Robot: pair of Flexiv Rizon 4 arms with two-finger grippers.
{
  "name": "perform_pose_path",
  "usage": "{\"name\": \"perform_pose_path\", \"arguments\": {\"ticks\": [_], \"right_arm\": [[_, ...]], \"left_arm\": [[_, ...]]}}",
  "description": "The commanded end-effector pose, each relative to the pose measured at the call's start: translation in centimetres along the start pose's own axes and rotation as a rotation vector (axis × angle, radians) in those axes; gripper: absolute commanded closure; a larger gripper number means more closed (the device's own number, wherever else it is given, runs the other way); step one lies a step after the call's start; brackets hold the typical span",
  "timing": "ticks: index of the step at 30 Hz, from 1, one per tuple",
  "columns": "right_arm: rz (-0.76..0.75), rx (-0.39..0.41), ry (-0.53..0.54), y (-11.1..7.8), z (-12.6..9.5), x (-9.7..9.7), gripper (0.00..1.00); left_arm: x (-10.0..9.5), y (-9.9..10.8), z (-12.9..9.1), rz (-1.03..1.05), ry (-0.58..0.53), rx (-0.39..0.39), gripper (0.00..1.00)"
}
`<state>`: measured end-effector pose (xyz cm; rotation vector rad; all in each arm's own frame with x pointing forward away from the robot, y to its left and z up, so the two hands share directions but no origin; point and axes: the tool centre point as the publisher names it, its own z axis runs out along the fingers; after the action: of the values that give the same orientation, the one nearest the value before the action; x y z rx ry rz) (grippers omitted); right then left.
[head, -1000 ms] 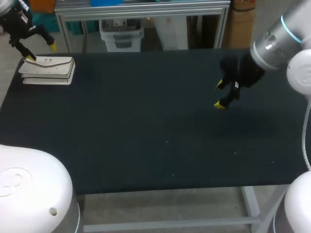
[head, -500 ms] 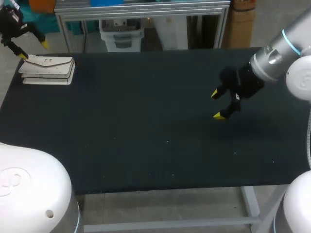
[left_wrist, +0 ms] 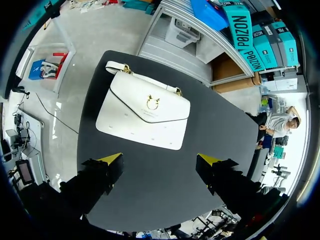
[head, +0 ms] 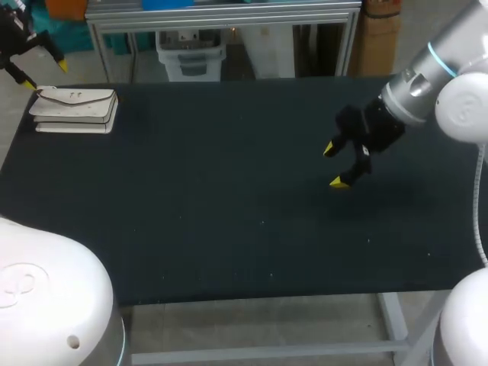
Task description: Pick up the bag, open it, inspect its contents, close it, and place it on the opposite side
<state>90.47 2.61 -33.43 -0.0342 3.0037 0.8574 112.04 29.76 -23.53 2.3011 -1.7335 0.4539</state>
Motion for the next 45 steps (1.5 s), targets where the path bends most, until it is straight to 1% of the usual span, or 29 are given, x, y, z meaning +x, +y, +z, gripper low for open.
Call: {"name": "perform_pose_path", "arguments": {"ticks": [1, 10, 13, 15, 17, 18, 20, 22, 23, 25, 27, 30, 34, 36, 40, 42, 43, 45], "right_arm": [[-0.002, -0.002, 0.005, 0.0, -0.1, -0.1, 0.0], [-0.002, -0.002, 0.005, 0.0, -0.1, -0.1, 0.0], [-0.002, -0.002, 0.005, 0.0, -0.1, -0.1, 0.0], [-0.002, -0.002, 0.005, 0.0, -0.1, -0.1, 0.0], [-0.002, -0.002, 0.005, 0.0, -0.1, -0.1, 0.0], [-0.002, -0.002, 0.005, 0.0, -0.1, -0.1, 0.0], [-0.002, -0.002, 0.005, 0.0, -0.1, -0.1, 0.0], [-0.002, -0.002, 0.005, 0.0, -0.1, -0.1, 0.0], [-0.002, -0.002, 0.005, 0.0, -0.1, -0.1, 0.0], [-0.002, -0.002, 0.005, 0.0, -0.1, -0.1, 0.0], [-0.002, -0.002, 0.005, 0.0, -0.1, -0.1, 0.0], [-0.002, -0.002, 0.005, 0.0, -0.1, -0.1, 0.0], [-0.002, -0.002, 0.005, 0.0, -0.1, -0.1, 0.0], [-0.002, -0.002, 0.005, 0.0, -0.1, -0.1, 0.0], [-0.002, -0.002, 0.005, 0.0, -0.1, -0.1, 0.0], [-0.002, -0.002, 0.005, 0.0, -0.1, -0.1, 0.0], [-0.002, -0.002, 0.005, 0.0, -0.1, -0.1, 0.0], [-0.002, -0.002, 0.005, 0.0, -0.1, -0.1, 0.0]], "left_arm": [[0.0, -0.1, -0.1, 0.0, -0.001, -0.004, 0.0], [0.0, -0.1, -0.1, 0.0, -0.001, -0.004, 0.0], [-1.1, -1.5, 0.1, -0.009, 0.008, -0.007, 0.0], [-1.8, -2.3, 0.4, -0.018, -0.007, -0.003, 0.0], [-2.6, -2.9, 0.8, -0.027, -0.017, -0.003, 0.0], [-3.0, -3.2, 0.9, -0.023, 0.001, -0.017, 0.0], [-3.8, -3.8, 1.2, -0.027, -0.016, -0.01, 0.0], [-4.5, -4.3, 1.4, -0.022, 0.004, -0.02, 0.0], [-4.9, -4.7, 1.8, -0.026, -0.006, -0.021, 0.0], [-5.7, -5.4, 2.3, -0.031, 0.006, -0.04, 0.0], [-6.5, -6.0, 2.8, -0.04, 0.015, -0.043, 0.0], [-7.4, -6.5, 3.4, -0.031, 0.04, -0.061, 0.0], [-8.0, -6.9, 4.0, 0.006, 0.092, -0.087, 0.0], [-8.1, -7.1, 4.3, 0.03, 0.095, -0.084, 0.02], [-8.5, -7.3, 5.1, 0.04, 0.115, -0.098, 0.0], [-8.7, -7.3, 5.5, 0.046, 0.108, -0.097, 0.0], [-8.8, -7.3, 5.6, 0.051, 0.125, -0.106, 0.01], [-9.0, -7.2, 6.0, 0.055, 0.121, -0.109, 0.03]]}}
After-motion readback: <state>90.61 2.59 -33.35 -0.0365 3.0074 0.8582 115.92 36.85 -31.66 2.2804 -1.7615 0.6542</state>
